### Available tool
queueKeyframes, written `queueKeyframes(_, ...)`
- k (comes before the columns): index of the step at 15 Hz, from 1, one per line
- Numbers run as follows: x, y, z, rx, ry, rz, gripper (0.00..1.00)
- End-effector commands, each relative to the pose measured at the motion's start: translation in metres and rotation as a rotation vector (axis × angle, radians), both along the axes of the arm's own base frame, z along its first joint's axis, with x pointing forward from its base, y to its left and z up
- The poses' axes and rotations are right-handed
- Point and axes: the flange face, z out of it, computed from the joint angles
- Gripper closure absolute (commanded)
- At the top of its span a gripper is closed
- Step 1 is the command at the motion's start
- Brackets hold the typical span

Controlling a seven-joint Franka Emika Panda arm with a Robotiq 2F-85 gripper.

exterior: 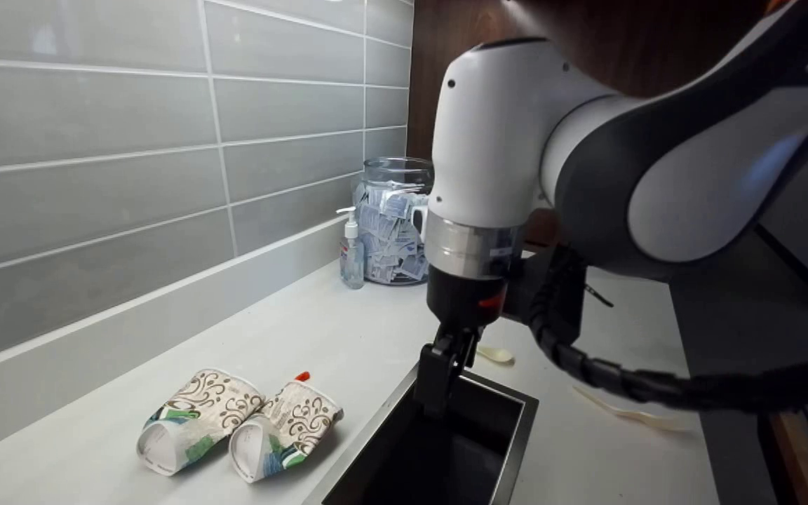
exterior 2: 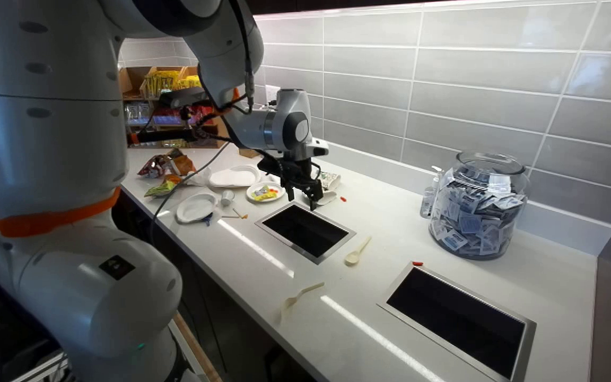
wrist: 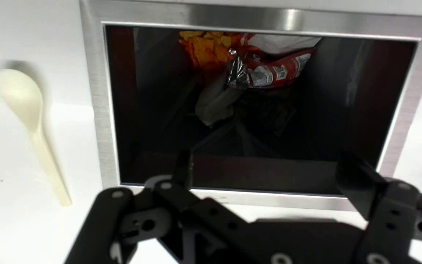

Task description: Use the napkin to wipe the surface and put it in the bin

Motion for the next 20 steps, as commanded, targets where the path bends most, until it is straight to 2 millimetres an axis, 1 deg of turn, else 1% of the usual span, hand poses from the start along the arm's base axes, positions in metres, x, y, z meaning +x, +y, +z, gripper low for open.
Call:
queueKeyframes(1, -0.039, -0.009, 0.051, -0.047, -0.009, 0.009, 0.0)
queueKeyframes(5, -0.067, -0.02, 0.089, -0.026, -0.022, -0.003, 0.0)
queueKeyframes(8, -0.091, -0.033, 0.109, -0.027, -0.069, -0.021, 0.0)
queueKeyframes(11, -0.111, -0.041, 0.124, -0.032, -0.111, -0.025, 0.0)
queueKeyframes(14, -0.127, -0.047, 0.131, -0.045, -0.144, -0.011, 0.0)
queueKeyframes(15, -0.106, -0.039, 0.13, -0.037, -0.128, -0.012, 0.0)
queueKeyframes(17, -0.116, -0.042, 0.133, -0.043, -0.142, -0.011, 0.0)
queueKeyframes(20, -0.12, -0.044, 0.134, -0.045, -0.146, -0.011, 0.0)
